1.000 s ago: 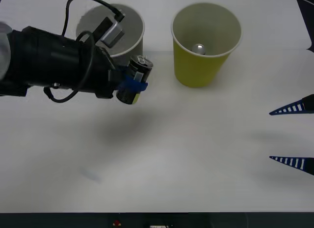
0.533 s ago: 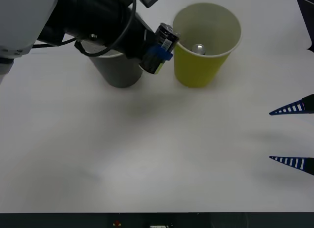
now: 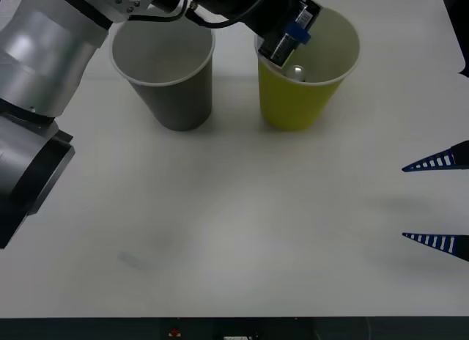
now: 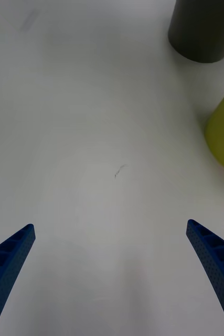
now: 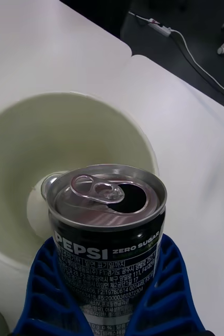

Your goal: Put the can into the green bin and the plastic bottle into the gray bin

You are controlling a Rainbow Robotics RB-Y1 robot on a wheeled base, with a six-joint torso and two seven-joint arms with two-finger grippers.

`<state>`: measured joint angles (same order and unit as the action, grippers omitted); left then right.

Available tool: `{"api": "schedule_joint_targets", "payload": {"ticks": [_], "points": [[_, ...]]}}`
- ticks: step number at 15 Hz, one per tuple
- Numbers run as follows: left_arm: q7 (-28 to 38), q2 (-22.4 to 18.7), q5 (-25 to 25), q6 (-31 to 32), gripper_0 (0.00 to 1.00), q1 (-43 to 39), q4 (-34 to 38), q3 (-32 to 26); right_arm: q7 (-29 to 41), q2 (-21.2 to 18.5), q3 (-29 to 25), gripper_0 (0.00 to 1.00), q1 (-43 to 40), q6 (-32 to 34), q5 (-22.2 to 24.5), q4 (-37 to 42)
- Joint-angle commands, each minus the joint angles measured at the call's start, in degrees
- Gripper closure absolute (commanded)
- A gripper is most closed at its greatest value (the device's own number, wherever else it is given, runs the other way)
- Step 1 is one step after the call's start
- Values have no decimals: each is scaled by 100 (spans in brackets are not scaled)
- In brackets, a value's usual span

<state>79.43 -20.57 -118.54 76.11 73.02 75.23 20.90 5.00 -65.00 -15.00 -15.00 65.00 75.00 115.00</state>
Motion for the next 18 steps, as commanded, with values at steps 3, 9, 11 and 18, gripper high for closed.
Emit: {"api": "schedule_joint_targets", "payload": {"ticks": [3, 9, 11, 18], "points": [[-244, 448, -222, -755, 100, 687, -1292, 239, 0, 0, 0, 0, 0, 0, 0, 0], [-235, 457, -231, -1467, 100, 889, -1626, 1074, 0, 0, 0, 0, 0, 0, 0, 0], [-235, 457, -213, -1467, 100, 889, -1626, 1074, 0, 0, 0, 0, 0, 0, 0, 0], [-613, 457, -143, -1502, 0, 880, -1626, 1074, 0, 0, 0, 0, 0, 0, 0, 0]]}}
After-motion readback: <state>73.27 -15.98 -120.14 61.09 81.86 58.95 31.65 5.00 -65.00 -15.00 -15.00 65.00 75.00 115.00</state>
